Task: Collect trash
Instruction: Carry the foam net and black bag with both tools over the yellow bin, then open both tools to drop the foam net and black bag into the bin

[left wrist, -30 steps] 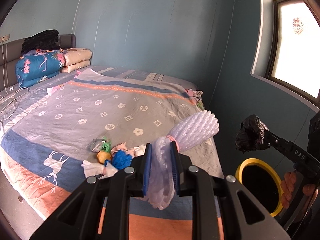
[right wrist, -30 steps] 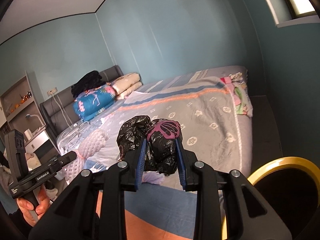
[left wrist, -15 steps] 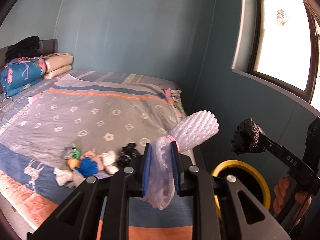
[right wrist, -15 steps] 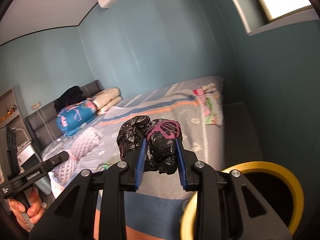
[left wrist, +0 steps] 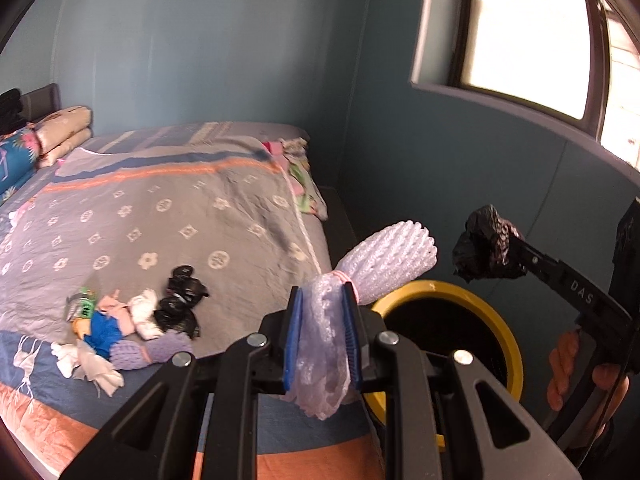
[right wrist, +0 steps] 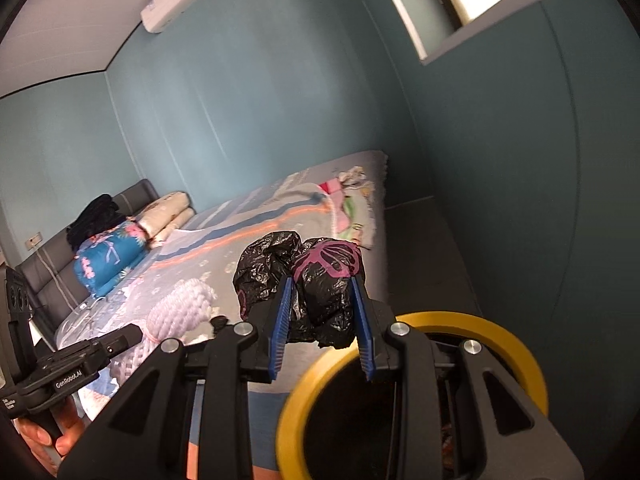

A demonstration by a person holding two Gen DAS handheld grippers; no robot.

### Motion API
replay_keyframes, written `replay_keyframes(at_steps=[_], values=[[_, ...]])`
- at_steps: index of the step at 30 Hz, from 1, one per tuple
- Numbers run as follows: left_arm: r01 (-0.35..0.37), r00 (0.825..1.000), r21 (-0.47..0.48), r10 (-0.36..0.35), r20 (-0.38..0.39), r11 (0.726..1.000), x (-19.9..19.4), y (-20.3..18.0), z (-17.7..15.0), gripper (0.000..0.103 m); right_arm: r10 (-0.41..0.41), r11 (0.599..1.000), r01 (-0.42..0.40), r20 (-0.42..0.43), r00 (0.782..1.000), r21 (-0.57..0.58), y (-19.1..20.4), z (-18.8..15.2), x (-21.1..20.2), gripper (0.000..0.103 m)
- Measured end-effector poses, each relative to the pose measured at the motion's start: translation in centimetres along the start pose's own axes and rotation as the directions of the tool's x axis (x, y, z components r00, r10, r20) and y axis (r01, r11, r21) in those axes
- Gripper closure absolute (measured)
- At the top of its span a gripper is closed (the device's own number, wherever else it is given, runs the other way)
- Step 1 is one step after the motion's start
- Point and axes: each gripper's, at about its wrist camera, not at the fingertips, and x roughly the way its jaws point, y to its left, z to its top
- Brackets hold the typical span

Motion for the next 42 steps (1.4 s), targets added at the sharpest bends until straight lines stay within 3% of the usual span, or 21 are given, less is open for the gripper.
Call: replay_keyframes(at_steps=[7,19,25,35,42], values=[[0.045,0.995,0.077,-0.038,-0.091,0.996,3.7,-3.5,-1.2,0.084,-0.061,0.997,0.063,-0.032,0.998,0.05,-3.6,-1.0,0.4,0.074],[0.185,0.963,0.095,-0.162,-0.214,0.978,8.8,-7.8,-3.3,0.08,-0.107,0.986,0.113,-0.055,0.993,0.12,-8.0,-2.5,0.7,0.069],[0.195,0.959,0.08,-0.173,-0.224,0.978,9.2,-7.9,-3.6,0.065,-0.115,0.984,0.119,-0.041,0.993,0.133,-8.1,-2.5,0.7,0.059],[0.17,0.976,0.052,-0.161,-0.149,0.984,7.0,-6.6,-2.8,0.025,-0.105,0.986,0.106,-0.018,0.994,0.126,-6.8,-1.8,0.5,0.042],[0.082,0.996,0.017,-0.081,-0.048,0.996,3.9,-2.9,-1.5,0.015,-0.016,0.997,0.017,-0.01,1.0,0.081,-4.2,-0.9,0.8,0.038]])
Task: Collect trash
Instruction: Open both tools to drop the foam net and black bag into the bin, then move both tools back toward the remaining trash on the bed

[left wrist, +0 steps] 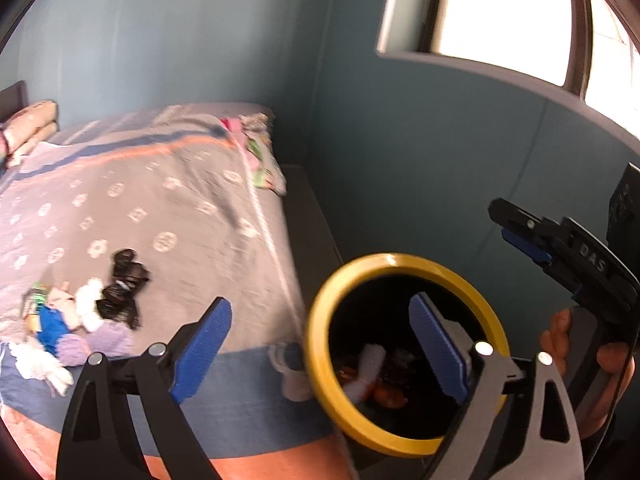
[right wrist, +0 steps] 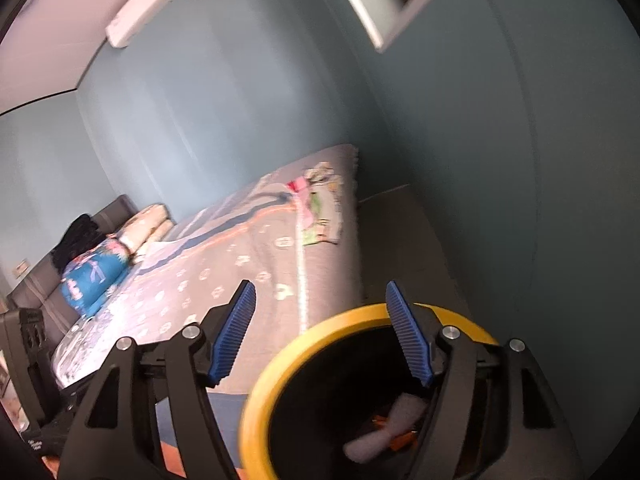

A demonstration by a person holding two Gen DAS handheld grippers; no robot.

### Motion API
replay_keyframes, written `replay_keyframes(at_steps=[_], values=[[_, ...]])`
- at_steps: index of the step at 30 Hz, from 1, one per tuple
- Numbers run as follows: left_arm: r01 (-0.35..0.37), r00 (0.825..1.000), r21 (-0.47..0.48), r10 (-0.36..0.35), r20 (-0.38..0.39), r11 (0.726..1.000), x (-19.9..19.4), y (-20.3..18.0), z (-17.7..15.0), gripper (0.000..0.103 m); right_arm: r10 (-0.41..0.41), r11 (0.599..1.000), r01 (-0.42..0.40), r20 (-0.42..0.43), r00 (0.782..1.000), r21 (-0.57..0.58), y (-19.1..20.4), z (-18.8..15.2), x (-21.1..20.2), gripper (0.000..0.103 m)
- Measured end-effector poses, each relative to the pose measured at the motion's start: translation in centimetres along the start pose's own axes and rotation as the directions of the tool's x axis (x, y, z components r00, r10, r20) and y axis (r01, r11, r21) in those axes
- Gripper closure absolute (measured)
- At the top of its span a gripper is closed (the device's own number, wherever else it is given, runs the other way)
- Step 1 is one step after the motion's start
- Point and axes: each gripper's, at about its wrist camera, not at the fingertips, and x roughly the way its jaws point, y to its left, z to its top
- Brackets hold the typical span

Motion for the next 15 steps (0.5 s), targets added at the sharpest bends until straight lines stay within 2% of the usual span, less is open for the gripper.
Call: replay_keyframes(at_steps=[7,15], values=[[-0.082,0.992,-0.075,0.088,0.085,0.994,-4.0,4.9,0.8,0.011,0.108,0.99,-0.109,-0.019,0.994,-0.091,6.3,0.3,1.6,0.038],[-0.204,0.964,-0.166,0.227,0.135,0.965,-8.3,11.8,0.4,0.008,0.192,0.964,-0.204,-0.081,0.978,-0.173,13.4,-0.1,4.4,0.038]])
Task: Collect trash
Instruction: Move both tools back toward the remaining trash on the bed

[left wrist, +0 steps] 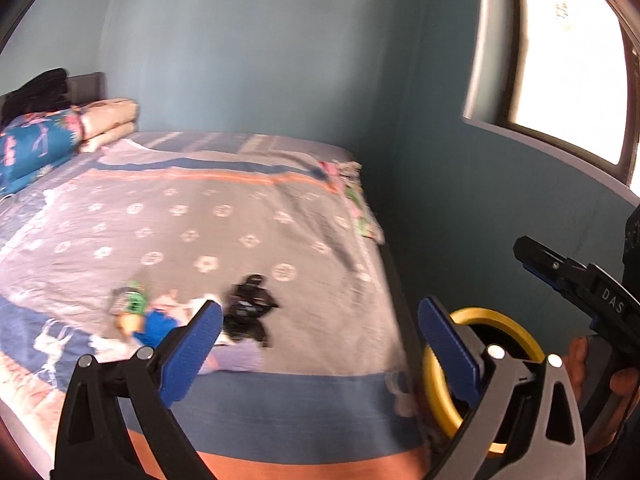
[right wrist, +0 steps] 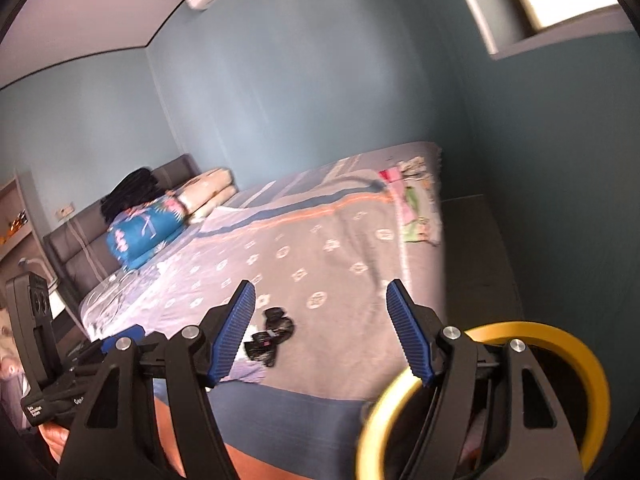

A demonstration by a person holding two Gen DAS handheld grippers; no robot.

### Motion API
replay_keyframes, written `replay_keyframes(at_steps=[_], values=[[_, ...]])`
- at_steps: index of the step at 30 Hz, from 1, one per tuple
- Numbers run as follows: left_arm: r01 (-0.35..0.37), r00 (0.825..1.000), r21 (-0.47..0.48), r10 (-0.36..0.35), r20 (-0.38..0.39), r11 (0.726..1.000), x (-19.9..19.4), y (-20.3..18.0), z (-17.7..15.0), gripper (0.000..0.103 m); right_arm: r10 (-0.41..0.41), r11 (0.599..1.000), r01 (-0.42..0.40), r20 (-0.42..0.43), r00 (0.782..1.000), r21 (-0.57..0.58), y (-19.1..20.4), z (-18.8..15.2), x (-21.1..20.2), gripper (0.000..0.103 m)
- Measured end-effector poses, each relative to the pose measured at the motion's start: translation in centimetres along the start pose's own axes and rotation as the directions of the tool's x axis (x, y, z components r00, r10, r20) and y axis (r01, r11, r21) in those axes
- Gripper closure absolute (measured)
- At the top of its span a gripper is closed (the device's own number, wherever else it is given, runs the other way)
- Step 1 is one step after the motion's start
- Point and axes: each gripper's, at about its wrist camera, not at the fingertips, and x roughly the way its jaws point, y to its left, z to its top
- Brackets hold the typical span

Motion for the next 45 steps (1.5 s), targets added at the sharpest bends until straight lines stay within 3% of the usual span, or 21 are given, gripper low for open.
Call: replay_keyframes(at_steps=[9,16,23,31,36,45], values=[[-0.157,0.988,-0.094,0.155,-0.022,0.983,-0.8,8.9,-0.4,0.008,0.068,0.996,-0.074,-0.103,0.992,-0.056,7.0,-0.6,6.1,0.034],[-0.266,0.963,-0.162,0.255,-0.087,0.95,0.3,15.4,-2.2,0.008,0.075,0.993,-0.092,-0.197,0.978,-0.078,10.7,-2.4,11.6,0.034],[-0.354,0.931,-0.213,0.322,-0.172,0.911,2.5,21.4,-4.7,0.008,0.061,0.992,-0.092,-0.312,0.948,-0.084,12.7,-6.1,17.6,0.034],[-0.389,0.907,-0.279,0.312,-0.283,0.878,5.4,26.6,-8.0,0.008,0.025,0.992,-0.074,-0.43,0.903,-0.097,13.6,-10.6,23.6,0.034],[-0.372,0.913,-0.322,0.279,-0.299,0.871,7.1,28.5,-8.7,0.008,-0.002,0.99,-0.066,-0.48,0.877,-0.124,13.9,-12.8,25.9,0.035],[-0.311,0.934,-0.346,0.217,-0.285,0.885,9.6,29.7,-8.4,0.009,-0.014,0.989,-0.066,-0.523,0.852,-0.134,14.1,-14.6,28.2,0.038]])
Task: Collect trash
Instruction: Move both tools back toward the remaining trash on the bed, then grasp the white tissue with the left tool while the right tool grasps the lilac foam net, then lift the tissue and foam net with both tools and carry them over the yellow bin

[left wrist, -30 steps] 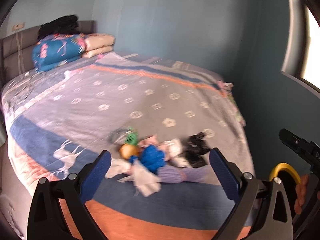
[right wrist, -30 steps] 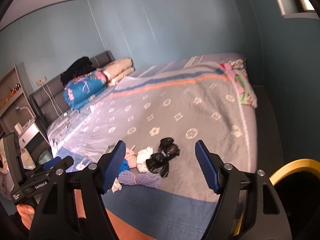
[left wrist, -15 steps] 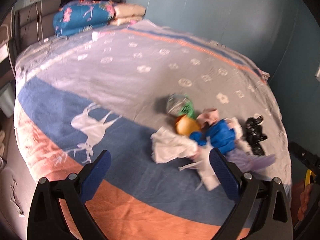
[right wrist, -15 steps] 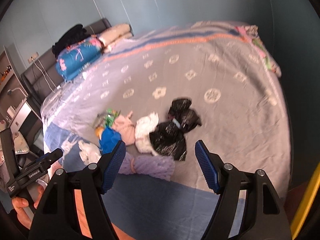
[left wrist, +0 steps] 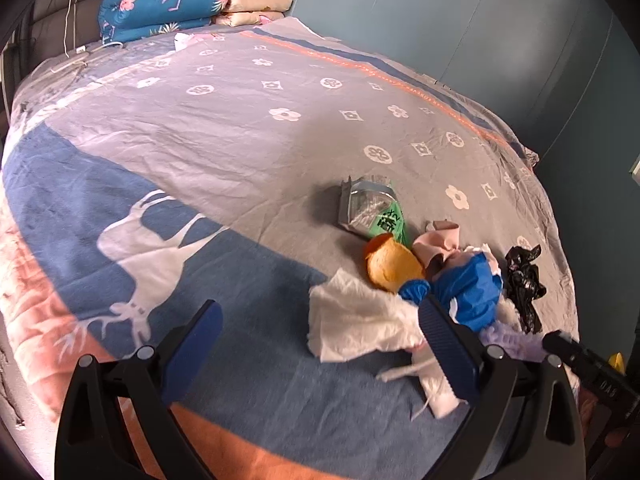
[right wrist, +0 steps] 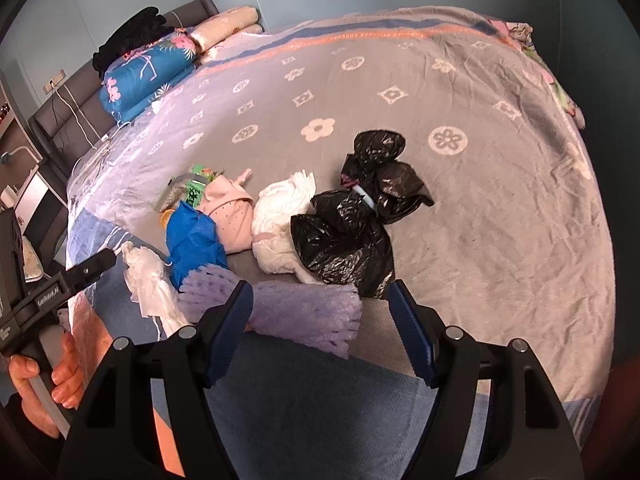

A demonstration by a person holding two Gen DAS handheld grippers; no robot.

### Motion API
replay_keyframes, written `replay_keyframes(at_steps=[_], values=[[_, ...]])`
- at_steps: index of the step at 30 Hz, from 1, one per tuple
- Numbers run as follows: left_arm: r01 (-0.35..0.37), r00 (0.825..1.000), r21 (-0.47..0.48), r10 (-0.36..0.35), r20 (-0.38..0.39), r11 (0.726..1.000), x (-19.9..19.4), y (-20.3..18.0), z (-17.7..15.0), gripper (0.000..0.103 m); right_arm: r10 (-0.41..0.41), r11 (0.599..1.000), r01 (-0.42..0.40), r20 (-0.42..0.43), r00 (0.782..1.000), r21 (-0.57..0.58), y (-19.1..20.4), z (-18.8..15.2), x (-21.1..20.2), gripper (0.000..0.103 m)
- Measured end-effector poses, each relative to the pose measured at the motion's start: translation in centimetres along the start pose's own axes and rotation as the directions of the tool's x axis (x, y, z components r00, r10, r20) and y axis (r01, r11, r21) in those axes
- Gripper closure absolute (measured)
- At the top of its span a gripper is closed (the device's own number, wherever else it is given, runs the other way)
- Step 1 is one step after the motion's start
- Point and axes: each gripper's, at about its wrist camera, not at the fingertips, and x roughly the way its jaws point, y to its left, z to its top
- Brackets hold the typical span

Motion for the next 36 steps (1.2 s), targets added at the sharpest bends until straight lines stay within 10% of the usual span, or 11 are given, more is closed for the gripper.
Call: replay_keyframes(at_steps=[7,18,36], values=[[0.055,0.998,0.048,-0.054,-0.031,0.997,2.0,-1.1,-0.1,0.026,0.018,1.0,-0.018,-0.04,0.999,0.0,0.4,-0.1,1.9,0.047],[0.112,0.993,0.068,-0.108,-0.055,0.991,2.4,-1.8,-0.7,0.095,0.033,0.999,-0.034,-0.025,0.999,-0.021,1.3,-0.4,1.6,0.074],[0.145,0.989,0.046,-0.145,0.014,0.988,-3.2,-1.3,-0.5,0.1,0.077,0.997,-0.075,0.084,0.993,-0.032,2.3,0.7,-3.7,0.077]])
